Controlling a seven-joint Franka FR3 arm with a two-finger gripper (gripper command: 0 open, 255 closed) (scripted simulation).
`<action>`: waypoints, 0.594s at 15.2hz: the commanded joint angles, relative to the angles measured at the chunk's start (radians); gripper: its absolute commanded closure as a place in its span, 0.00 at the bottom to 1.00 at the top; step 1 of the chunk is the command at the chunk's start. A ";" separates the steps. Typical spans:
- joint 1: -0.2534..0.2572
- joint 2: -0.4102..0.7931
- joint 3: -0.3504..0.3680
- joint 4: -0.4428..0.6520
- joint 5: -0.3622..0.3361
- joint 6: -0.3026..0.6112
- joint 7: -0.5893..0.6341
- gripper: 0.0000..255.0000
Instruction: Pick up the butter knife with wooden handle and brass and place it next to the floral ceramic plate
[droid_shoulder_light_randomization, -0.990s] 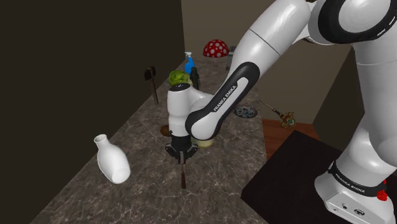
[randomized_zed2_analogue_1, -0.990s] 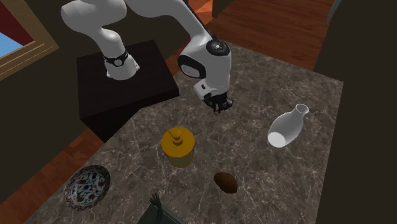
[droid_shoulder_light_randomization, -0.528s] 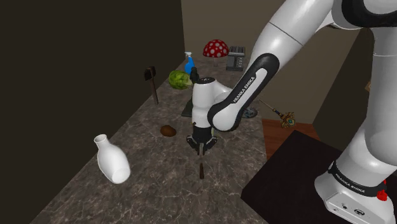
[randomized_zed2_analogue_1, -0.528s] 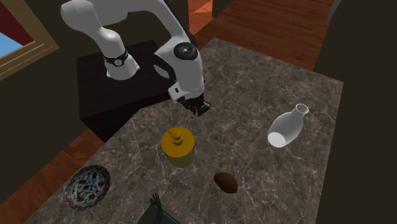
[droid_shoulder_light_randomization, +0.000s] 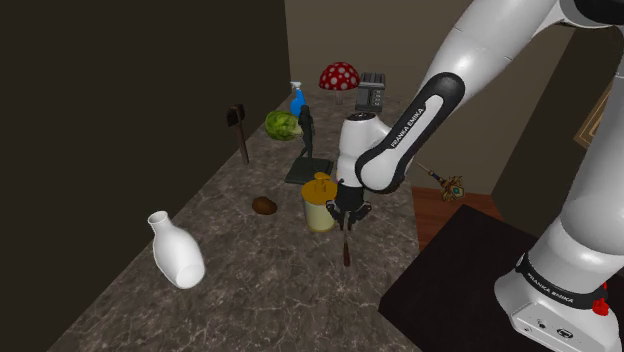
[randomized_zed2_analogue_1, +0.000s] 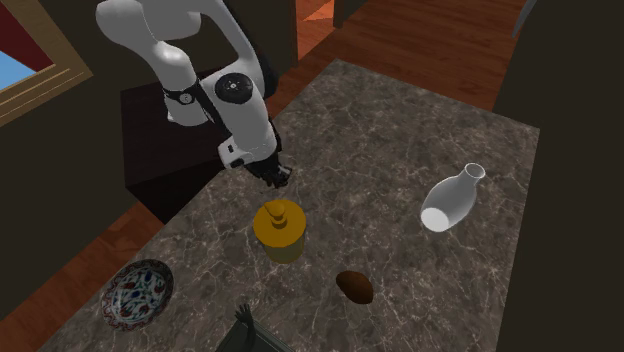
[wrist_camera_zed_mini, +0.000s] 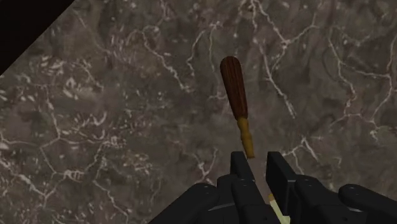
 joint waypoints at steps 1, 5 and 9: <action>-0.054 -0.034 0.007 -0.041 0.036 0.005 -0.079 1.00; -0.150 -0.088 0.005 -0.110 0.103 0.015 -0.234 1.00; -0.236 -0.130 -0.018 -0.160 0.157 0.014 -0.390 1.00</action>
